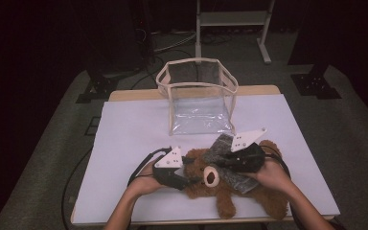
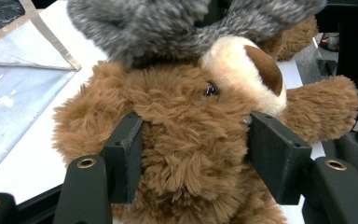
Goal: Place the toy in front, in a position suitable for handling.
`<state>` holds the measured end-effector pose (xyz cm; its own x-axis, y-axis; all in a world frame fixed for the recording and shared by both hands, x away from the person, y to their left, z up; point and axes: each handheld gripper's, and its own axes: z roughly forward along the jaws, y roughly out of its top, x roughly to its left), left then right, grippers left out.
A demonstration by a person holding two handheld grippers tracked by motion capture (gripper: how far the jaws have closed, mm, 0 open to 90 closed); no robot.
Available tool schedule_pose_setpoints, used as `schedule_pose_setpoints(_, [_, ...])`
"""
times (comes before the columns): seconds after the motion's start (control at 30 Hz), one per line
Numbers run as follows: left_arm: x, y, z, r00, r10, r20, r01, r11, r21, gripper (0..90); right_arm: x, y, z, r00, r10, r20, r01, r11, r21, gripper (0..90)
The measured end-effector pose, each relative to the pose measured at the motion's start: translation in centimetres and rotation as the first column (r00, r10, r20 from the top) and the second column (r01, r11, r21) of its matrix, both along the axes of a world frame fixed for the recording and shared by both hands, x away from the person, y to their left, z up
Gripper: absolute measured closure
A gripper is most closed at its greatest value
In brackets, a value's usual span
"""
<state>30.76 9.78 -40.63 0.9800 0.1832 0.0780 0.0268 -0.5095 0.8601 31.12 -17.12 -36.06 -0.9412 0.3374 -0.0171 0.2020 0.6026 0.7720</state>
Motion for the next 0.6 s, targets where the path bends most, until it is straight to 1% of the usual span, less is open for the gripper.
schedule_pose_setpoints(0.03, [0.0,0.0,0.0,1.0,0.001,-0.002,-0.001,1.0,-0.004,38.8,0.0,-0.3,-0.1,1.0,-0.001,-0.002,0.001,0.9999,-0.012,78.9])
schedule_pose_setpoints(0.1, [0.0,-0.2,0.0,1.0,0.004,0.0,-0.004,1.0,-0.005,38.9,0.0,-0.8,0.1,0.9997,-0.012,-0.021,0.012,0.9999,-0.002,78.9])
schedule_pose_setpoints(0.17, [0.0,-0.4,0.0,1.0,0.009,0.0,-0.009,1.0,-0.003,39.0,-0.1,-0.7,0.5,0.9998,-0.011,-0.016,0.011,0.9999,0.005,78.8])
schedule_pose_setpoints(0.2, [0.0,-0.4,0.0,1.0,0.01,0.001,-0.01,0.9999,-0.004,39.0,0.0,-0.3,0.9,1.0,-0.004,-0.003,0.004,0.9999,0.012,78.8])
schedule_pose_setpoints(0.27, [0.0,-0.6,0.0,1.0,0.008,0.004,-0.008,0.9999,-0.007,39.0,0.2,0.6,1.5,0.9999,0.014,0.004,-0.014,0.9996,0.026,78.8])
schedule_pose_setpoints(0.33, [-0.1,-0.8,0.0,1.0,0.005,0.006,-0.005,1.0,-0.007,38.9,0.8,1.9,1.8,0.9995,0.03,0.011,-0.03,0.9993,0.023,78.8])
schedule_pose_setpoints(0.4, [-0.2,-0.8,-0.1,0.9999,0.004,0.011,-0.004,1.0,-0.007,38.9,1.5,3.1,1.7,0.9993,0.036,0.006,-0.036,0.9993,0.011,78.9])
schedule_pose_setpoints(0.43, [-0.2,-0.8,-0.1,0.9999,0.003,0.014,-0.003,1.0,-0.002,38.8,1.7,3.5,1.5,0.9994,0.035,0.0,-0.035,0.9994,-0.001,78.9])
schedule_pose_setpoints(0.47, [-0.2,-0.7,-0.1,0.9999,0.003,0.017,-0.004,1.0,0.006,38.8,2.1,4.0,1.2,0.9995,0.032,-0.006,-0.033,0.9992,-0.023,78.9])
schedule_pose_setpoints(0.5, [-0.2,-0.6,-0.1,0.9998,0.003,0.019,-0.003,0.9999,0.01,38.7,2.3,4.1,0.9,0.9992,0.038,-0.009,-0.039,0.9988,-0.03,78.9])
schedule_pose_setpoints(0.53, [-0.2,-0.6,-0.2,0.9998,0.004,0.017,-0.004,1.0,0.003,38.6,2.4,4.0,0.7,0.9993,0.033,-0.02,-0.033,0.9991,-0.026,78.9])
schedule_pose_setpoints(0.57, [-0.2,-0.6,-0.2,0.9998,0.004,0.018,-0.004,1.0,-0.001,38.6,2.5,3.8,0.6,0.9993,0.032,-0.021,-0.032,0.9992,-0.024,78.9])
schedule_pose_setpoints(0.6, [-0.2,-0.6,-0.2,0.9997,0.001,0.023,-0.002,1.0,0.006,38.6,2.5,3.4,0.6,0.9994,0.025,-0.023,-0.025,0.9995,-0.019,78.9])
